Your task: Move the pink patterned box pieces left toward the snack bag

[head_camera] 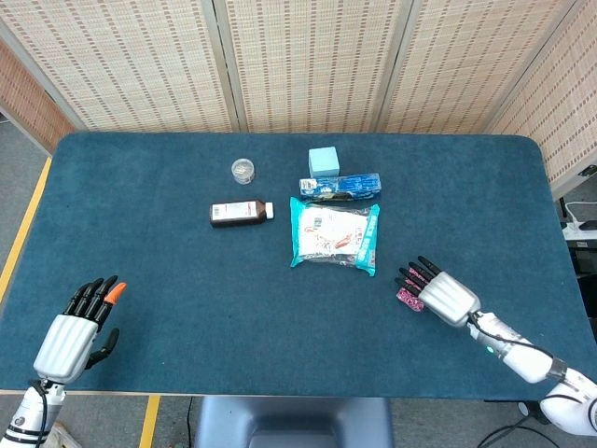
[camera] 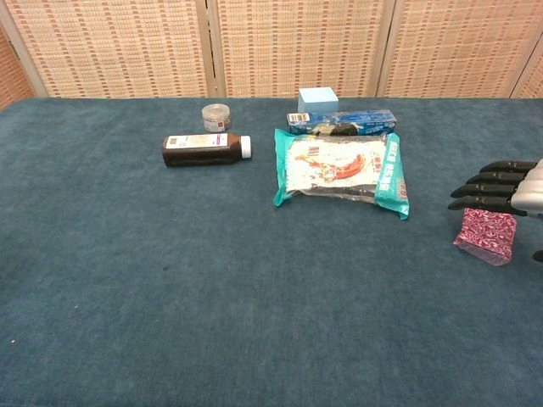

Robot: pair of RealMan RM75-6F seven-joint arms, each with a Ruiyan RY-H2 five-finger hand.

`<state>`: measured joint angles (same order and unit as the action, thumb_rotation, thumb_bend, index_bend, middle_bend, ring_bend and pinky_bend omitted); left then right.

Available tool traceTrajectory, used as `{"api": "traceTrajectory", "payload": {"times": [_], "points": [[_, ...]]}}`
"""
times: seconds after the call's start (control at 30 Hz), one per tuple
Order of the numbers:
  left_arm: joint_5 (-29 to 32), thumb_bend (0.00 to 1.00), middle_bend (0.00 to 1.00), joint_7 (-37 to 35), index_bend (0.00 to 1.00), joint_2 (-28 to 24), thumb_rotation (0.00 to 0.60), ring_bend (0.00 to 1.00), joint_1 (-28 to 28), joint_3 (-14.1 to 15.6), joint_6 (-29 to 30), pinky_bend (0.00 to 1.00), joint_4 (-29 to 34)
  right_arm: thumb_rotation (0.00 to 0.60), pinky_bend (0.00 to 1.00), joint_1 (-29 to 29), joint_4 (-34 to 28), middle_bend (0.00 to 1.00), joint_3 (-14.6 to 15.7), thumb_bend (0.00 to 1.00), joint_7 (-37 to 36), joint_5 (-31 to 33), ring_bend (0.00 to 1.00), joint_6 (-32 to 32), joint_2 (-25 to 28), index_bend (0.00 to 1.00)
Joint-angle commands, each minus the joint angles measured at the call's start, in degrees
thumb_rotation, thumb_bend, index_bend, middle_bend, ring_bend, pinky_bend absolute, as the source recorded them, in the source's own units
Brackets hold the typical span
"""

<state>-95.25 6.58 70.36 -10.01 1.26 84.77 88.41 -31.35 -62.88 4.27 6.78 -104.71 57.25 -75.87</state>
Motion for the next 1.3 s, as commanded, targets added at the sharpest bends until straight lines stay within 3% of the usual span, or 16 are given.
{"api": "traceTrajectory", "payload": {"times": [0.03,1.3], "points": [[0.1,0.48,0.00,-0.5,0.00,-0.1,0.600,0.00,0.1,0.0,0.1,0.12,-0.2,0.600,0.00,-0.5,0.6,0.05,0.0,0.21,0.3,0.7,0.00,-0.5,-0.6,0.03],[1.2,0.48,0.00,-1.1,0.00,-0.4,0.600,0.00,-0.5,-0.1,-1.6,0.12,-0.3,0.600,0.00,-1.6,2.3,0.24,0.3,0.22,5.9,6.9,0.00,-0.7,-4.1,0.31]]}}
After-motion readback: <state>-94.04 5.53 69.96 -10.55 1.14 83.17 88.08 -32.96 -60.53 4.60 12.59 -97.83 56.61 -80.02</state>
